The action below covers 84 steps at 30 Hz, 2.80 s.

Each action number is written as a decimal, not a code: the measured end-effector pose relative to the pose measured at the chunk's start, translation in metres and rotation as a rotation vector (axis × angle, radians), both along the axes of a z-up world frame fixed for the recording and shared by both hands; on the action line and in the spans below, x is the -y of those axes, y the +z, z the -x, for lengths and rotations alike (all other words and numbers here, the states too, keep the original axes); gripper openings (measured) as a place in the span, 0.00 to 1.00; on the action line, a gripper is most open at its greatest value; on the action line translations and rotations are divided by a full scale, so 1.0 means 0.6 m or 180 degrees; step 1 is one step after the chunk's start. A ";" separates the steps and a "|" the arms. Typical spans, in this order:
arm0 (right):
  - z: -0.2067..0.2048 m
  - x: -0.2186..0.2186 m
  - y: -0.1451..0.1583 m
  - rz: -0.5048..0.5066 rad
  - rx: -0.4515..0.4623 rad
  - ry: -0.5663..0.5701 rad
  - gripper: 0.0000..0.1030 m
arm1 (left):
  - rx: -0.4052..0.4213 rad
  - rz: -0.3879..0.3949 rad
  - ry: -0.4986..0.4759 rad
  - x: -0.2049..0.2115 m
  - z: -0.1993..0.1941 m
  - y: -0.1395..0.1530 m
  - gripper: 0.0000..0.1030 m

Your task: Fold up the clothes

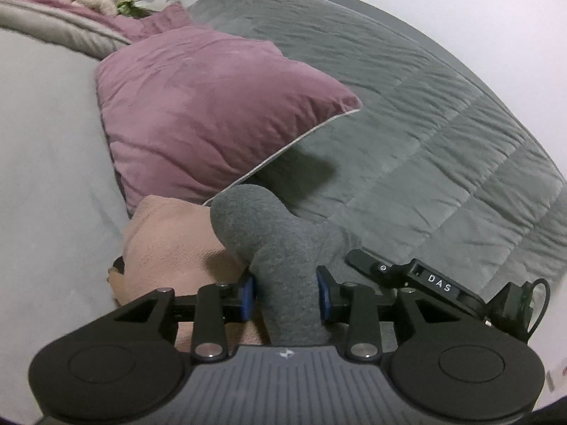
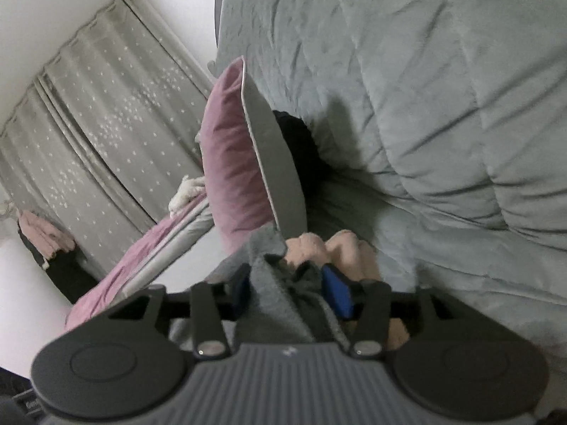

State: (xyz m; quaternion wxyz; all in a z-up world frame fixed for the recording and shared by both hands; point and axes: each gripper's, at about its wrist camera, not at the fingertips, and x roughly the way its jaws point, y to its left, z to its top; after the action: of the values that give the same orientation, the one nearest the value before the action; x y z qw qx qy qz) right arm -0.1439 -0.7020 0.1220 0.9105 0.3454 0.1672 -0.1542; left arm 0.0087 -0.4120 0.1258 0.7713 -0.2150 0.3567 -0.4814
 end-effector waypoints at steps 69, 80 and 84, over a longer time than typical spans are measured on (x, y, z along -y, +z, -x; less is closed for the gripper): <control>0.101 -0.241 0.128 0.1112 -0.0442 -0.0524 0.72 | 0.1086 -0.1347 0.0368 -0.072 0.134 0.102 0.71; 0.157 -0.320 0.123 0.0942 -0.0661 -0.0599 0.98 | 0.0898 -0.1742 0.0235 -0.134 0.190 0.113 0.93; 0.177 -0.344 0.124 0.0915 -0.0775 -0.0621 1.00 | 0.0888 -0.1821 0.0185 -0.155 0.212 0.126 1.00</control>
State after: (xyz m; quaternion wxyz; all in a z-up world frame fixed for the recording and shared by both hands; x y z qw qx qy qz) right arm -0.2501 -0.4955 0.1962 0.9042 0.2053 0.2180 -0.3045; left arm -0.1184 -0.3190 0.2013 0.8554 0.0685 0.3620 -0.3641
